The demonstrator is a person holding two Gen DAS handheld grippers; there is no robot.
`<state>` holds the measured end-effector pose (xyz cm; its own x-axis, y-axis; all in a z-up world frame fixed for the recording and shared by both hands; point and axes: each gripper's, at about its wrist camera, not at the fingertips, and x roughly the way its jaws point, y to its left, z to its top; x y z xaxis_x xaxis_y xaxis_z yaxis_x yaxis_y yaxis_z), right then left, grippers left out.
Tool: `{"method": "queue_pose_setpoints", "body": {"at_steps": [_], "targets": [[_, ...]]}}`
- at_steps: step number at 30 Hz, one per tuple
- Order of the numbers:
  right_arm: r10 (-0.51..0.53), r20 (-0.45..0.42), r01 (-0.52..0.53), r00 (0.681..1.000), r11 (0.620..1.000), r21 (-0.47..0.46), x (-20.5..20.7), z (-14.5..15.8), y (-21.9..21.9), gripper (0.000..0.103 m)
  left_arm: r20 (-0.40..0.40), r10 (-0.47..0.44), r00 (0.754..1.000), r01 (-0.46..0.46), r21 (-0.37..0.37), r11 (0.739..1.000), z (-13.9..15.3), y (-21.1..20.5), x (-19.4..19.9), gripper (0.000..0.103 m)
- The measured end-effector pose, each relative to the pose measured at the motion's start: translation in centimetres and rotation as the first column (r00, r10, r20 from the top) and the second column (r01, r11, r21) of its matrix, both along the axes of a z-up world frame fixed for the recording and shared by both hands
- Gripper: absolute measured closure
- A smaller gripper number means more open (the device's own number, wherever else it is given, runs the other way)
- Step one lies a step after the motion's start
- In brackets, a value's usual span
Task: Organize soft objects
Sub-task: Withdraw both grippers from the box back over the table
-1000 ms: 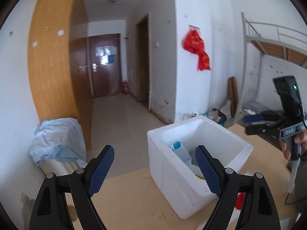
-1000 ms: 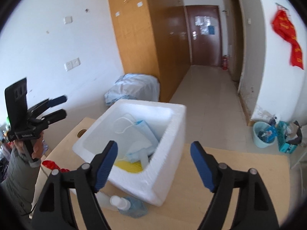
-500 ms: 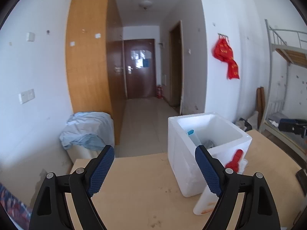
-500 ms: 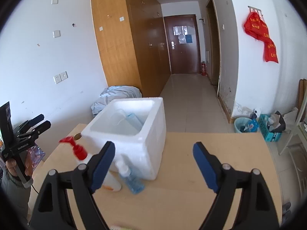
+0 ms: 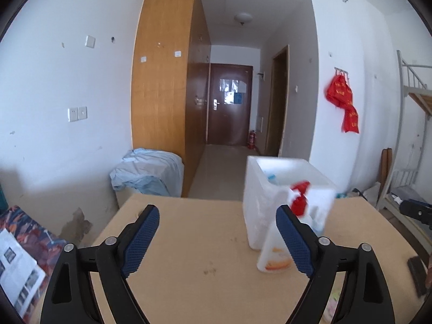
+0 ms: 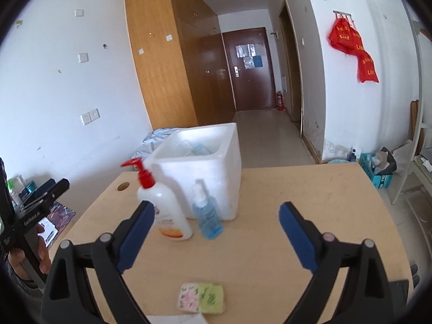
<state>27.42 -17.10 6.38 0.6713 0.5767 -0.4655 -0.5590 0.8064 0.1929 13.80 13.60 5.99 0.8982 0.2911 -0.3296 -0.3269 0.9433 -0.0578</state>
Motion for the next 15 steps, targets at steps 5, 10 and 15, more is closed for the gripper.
{"method": "queue_pose_setpoints", "body": {"at_steps": [5,10,15], "targets": [[0.026,0.017,-0.027,1.0,1.0,0.008,-3.1,-0.7,0.2,0.007,-0.007,-0.057,0.998,0.057,-0.011,0.998,-1.2,-2.6,-2.2,0.013],[0.039,0.025,-0.039,0.999,0.999,0.001,-6.1,-2.0,-0.1,0.007,0.002,-0.071,0.997,0.071,-0.045,0.996,-2.8,-4.8,-5.0,0.008],[0.04,0.013,-0.04,0.999,0.999,-0.008,-8.3,-4.0,-0.7,0.007,0.008,-0.085,0.996,0.085,-0.036,0.996,-4.3,-6.7,-6.4,0.005]]}}
